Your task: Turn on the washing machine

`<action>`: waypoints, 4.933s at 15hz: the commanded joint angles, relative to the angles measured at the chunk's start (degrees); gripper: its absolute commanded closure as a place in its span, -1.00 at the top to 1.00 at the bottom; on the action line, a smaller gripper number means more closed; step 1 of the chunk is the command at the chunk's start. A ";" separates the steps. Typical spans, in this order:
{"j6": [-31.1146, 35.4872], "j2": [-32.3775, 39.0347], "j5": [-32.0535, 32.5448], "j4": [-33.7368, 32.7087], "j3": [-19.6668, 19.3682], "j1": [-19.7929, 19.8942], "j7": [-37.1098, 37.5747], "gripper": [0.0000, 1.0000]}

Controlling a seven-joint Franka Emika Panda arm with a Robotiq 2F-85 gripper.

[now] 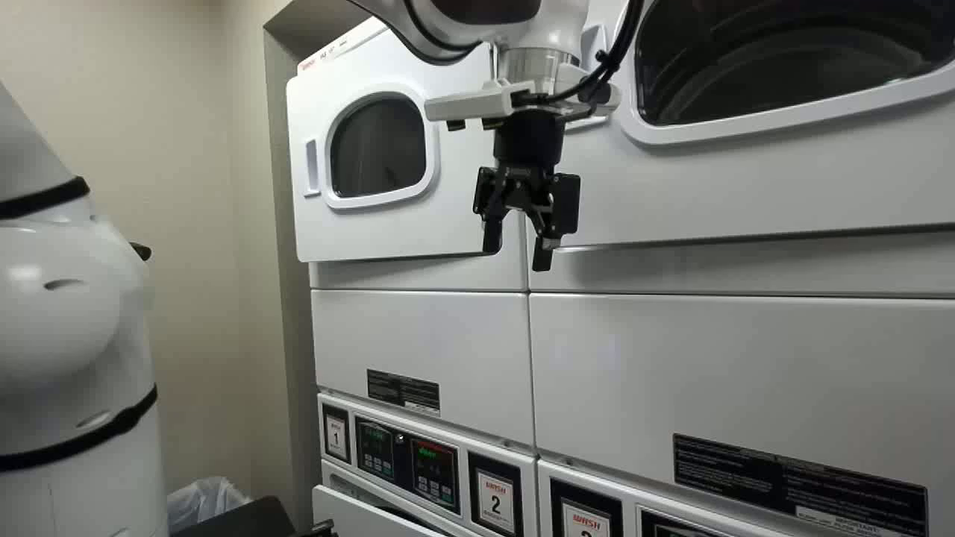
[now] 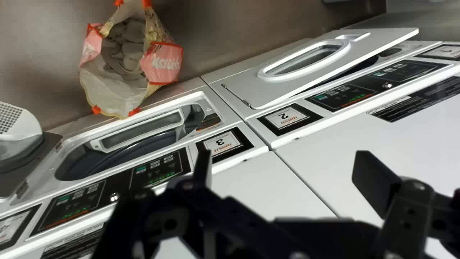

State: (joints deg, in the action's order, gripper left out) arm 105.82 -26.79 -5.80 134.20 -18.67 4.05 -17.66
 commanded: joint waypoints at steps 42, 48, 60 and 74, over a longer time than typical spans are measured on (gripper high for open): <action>48.60 51.59 -18.83 -3.54 11.57 18.58 -42.83 1.00; 55.09 59.13 -16.58 -6.61 19.11 26.35 -47.94 0.35; 61.88 64.33 -9.56 -7.95 25.96 33.29 -47.07 -1.00; 64.16 66.94 -4.16 -7.63 25.50 33.69 -41.39 -0.94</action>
State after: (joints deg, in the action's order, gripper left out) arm 168.77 39.06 -12.76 126.01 7.62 38.26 -62.44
